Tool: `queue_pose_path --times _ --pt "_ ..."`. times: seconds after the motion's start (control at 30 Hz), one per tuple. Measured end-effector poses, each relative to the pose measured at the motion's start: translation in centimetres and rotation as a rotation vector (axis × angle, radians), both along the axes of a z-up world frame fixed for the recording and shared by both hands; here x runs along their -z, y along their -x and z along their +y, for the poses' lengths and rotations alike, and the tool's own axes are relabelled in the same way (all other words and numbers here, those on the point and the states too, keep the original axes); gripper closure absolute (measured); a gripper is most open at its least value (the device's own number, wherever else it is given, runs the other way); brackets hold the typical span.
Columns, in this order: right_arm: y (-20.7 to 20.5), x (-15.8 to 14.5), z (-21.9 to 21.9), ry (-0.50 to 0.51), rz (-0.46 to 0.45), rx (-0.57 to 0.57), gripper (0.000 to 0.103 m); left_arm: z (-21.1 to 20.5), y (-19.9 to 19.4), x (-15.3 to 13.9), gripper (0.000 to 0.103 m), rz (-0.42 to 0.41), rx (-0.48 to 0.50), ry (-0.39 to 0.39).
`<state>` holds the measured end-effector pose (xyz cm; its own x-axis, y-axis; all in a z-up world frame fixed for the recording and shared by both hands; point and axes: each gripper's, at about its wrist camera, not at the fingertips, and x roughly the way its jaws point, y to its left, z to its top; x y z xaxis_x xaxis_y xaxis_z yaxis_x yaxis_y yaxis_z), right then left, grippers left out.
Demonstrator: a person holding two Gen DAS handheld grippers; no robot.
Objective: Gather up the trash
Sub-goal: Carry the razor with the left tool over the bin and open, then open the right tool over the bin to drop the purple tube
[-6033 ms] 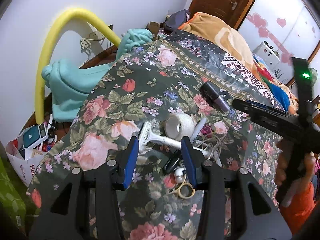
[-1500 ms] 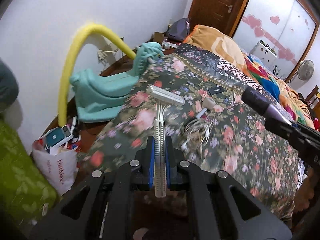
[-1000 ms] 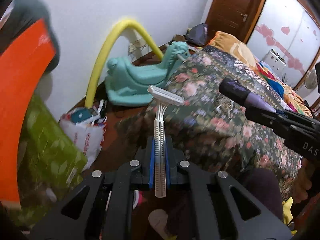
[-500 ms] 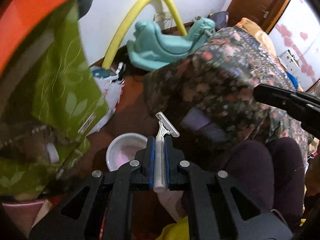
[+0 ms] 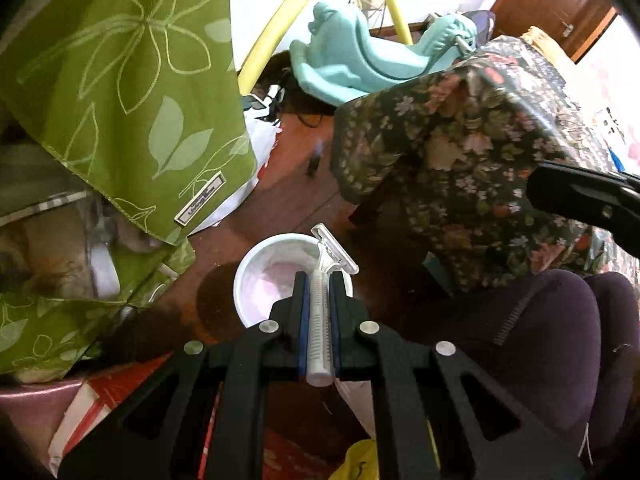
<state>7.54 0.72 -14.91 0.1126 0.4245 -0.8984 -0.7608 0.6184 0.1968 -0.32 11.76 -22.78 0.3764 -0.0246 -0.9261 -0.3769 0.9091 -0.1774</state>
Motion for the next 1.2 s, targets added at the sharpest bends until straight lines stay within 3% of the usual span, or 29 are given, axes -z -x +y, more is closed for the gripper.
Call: queue_pose_path --times 0.1,0.13,0.2,0.23,0.27,0.33,0.53,0.77,1.2 --pt "-0.2 0.3 0.4 -0.01 0.043 -0.011 0.094 0.5 -0.7 1.0 0.093 0.029 -0.018 0.007" --pt "-0.3 0.5 0.6 -0.007 0.064 -0.018 0.093 0.6 -0.9 1.2 0.086 0.041 -0.021 0.011" --pt "-0.4 0.7 0.9 -0.008 0.091 -0.025 0.086 0.8 -1.2 1.5 0.074 0.057 -0.036 -0.001" --pt "-0.3 0.8 0.9 -0.018 0.106 -0.029 0.077 0.8 -1.2 1.5 0.069 0.057 -0.041 -0.006" --pt "-0.3 0.7 0.8 -0.024 0.108 -0.028 0.067 0.8 -1.3 1.4 0.067 0.056 -0.042 -0.011" --pt "-0.1 0.4 0.8 -0.028 0.085 -0.023 0.061 0.6 -1.3 1.1 0.067 0.056 -0.031 -0.018" --pt "0.0 -0.8 0.1 -0.043 0.04 -0.018 0.061 0.0 -1.0 -0.2 0.067 0.043 -0.021 -0.019" --pt "-0.6 -3.0 -2.3 -0.075 -0.028 0.017 0.061 -2.1 -1.5 -3.8 0.067 -0.015 0.023 -0.07" --pt "-5.5 -7.2 -11.6 -0.129 -0.129 0.185 0.061 -8.8 -6.7 -11.7 0.067 -0.185 0.143 -0.129"
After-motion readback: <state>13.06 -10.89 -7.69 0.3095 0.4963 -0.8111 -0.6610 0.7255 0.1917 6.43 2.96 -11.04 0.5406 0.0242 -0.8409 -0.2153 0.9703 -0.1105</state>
